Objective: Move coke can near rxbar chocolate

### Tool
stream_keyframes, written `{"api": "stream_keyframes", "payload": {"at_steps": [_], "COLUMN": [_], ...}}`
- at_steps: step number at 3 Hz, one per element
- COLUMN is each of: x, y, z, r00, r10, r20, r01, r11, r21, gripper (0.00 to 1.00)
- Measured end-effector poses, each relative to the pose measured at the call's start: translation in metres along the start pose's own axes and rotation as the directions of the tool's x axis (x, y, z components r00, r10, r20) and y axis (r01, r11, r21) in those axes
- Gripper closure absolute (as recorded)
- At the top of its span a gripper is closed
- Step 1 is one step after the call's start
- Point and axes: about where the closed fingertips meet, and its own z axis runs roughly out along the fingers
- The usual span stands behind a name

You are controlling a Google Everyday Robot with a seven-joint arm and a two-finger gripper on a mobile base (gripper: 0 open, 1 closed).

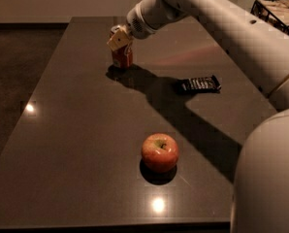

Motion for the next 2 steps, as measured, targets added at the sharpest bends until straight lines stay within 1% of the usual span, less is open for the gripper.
{"api": "stream_keyframes", "payload": {"at_steps": [1, 2], "x": [0.015, 0.032], "y": [-0.012, -0.02], "z": [-0.03, -0.061], "r00": [1.0, 0.999], "r10": [0.027, 0.039], "r20": [0.005, 0.005], "r01": [-0.027, -0.04], "r11": [0.999, 0.9973], "r21": [0.036, 0.062], "gripper": [1.0, 1.0]}}
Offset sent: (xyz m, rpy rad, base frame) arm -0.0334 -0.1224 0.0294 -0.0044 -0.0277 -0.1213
